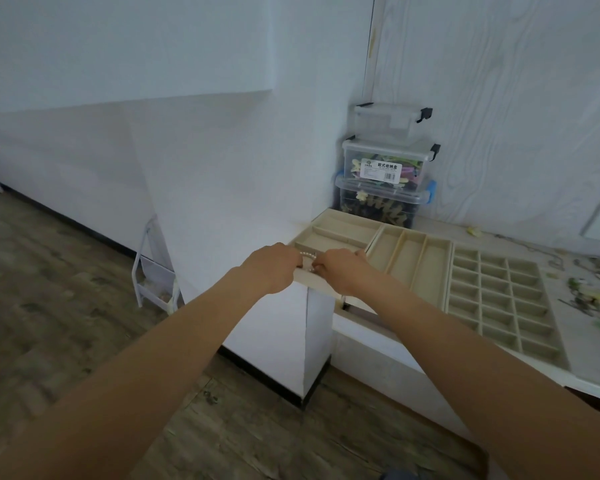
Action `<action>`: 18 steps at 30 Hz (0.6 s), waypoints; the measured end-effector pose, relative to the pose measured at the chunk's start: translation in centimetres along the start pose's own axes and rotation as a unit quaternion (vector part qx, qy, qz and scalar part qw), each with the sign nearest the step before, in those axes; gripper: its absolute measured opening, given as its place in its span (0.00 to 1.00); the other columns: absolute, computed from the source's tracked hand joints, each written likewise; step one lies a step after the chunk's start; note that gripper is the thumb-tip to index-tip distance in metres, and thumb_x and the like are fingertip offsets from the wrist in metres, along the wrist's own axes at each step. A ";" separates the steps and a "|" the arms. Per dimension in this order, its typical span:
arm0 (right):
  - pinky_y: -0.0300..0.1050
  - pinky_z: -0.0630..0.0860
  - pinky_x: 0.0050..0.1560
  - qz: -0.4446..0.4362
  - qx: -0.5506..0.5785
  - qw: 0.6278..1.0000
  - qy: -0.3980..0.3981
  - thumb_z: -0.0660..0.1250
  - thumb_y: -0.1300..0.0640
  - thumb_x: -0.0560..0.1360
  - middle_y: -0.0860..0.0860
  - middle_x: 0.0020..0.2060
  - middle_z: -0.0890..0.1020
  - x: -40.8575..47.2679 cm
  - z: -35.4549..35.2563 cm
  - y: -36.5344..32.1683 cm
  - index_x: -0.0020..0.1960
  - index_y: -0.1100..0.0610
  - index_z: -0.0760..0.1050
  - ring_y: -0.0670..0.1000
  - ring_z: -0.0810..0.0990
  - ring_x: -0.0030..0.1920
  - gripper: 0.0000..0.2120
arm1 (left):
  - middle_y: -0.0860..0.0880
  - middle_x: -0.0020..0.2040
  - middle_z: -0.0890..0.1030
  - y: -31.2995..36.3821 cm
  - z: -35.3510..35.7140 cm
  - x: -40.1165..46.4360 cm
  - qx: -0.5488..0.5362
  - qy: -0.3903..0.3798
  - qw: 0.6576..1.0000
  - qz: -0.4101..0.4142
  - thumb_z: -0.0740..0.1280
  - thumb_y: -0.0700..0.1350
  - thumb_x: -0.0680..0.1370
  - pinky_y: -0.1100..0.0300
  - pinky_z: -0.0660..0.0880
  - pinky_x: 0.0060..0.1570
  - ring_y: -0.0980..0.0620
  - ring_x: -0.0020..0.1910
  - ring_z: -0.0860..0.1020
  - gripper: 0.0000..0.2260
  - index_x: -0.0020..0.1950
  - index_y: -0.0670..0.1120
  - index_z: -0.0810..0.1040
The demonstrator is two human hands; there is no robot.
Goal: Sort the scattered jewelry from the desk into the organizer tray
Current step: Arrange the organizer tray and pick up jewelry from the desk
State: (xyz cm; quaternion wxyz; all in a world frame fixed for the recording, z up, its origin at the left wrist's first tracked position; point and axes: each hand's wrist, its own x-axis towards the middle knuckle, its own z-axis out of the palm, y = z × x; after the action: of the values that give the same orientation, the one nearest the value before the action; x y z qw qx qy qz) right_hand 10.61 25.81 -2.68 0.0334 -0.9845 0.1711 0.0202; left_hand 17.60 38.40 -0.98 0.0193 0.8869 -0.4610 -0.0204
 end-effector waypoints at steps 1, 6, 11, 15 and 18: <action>0.48 0.65 0.57 -0.003 0.007 1.000 -0.003 0.53 0.61 0.81 0.52 0.57 0.78 0.0 0.0 0.0 0.62 0.53 0.75 0.54 0.75 0.58 0.15 | 0.42 0.59 0.75 0.0 0.0 -0.1 -0.014 -0.010 1.000 0.000 0.55 0.33 0.76 0.54 0.73 0.52 0.43 0.54 0.76 0.21 0.65 0.46 0.74; 0.50 0.73 0.57 -0.009 0.021 1.000 -0.004 0.55 0.60 0.81 0.55 0.56 0.79 0.1 -0.1 0.1 0.61 0.55 0.76 0.56 0.77 0.55 0.15 | 0.43 0.58 0.75 -0.3 0.0 -0.2 -0.017 -0.018 1.000 0.008 0.55 0.33 0.75 0.54 0.73 0.50 0.43 0.53 0.76 0.22 0.67 0.47 0.72; 0.50 0.73 0.57 -0.012 0.019 1.000 -0.008 0.55 0.61 0.80 0.55 0.56 0.79 0.2 0.0 -0.1 0.62 0.56 0.76 0.57 0.77 0.56 0.15 | 0.44 0.59 0.75 -0.7 0.0 -0.2 -0.007 -0.027 1.000 0.012 0.54 0.32 0.74 0.56 0.72 0.49 0.44 0.53 0.76 0.24 0.67 0.49 0.72; 0.49 0.74 0.58 -0.014 0.028 0.999 -0.011 0.54 0.61 0.81 0.57 0.58 0.78 0.0 -0.1 -0.2 0.63 0.59 0.75 0.57 0.77 0.57 0.15 | 0.45 0.61 0.75 -0.7 -0.2 -0.2 0.005 -0.034 0.999 0.011 0.55 0.34 0.75 0.56 0.71 0.51 0.44 0.55 0.75 0.23 0.67 0.50 0.72; 0.46 0.71 0.59 -0.020 0.036 0.999 -0.012 0.53 0.61 0.82 0.57 0.62 0.76 -0.8 -0.7 -0.3 0.68 0.60 0.70 0.57 0.74 0.61 0.17 | 0.46 0.66 0.72 -0.2 -0.7 -0.6 -0.011 -0.033 0.999 -0.002 0.54 0.34 0.77 0.56 0.69 0.56 0.45 0.60 0.73 0.23 0.69 0.50 0.71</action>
State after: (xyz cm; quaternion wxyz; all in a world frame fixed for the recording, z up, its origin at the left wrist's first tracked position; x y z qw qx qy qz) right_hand 9.95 26.33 -1.90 0.0717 -0.9855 0.1515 0.0250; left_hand 17.43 39.02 -0.32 0.0142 0.8863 -0.4596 -0.0549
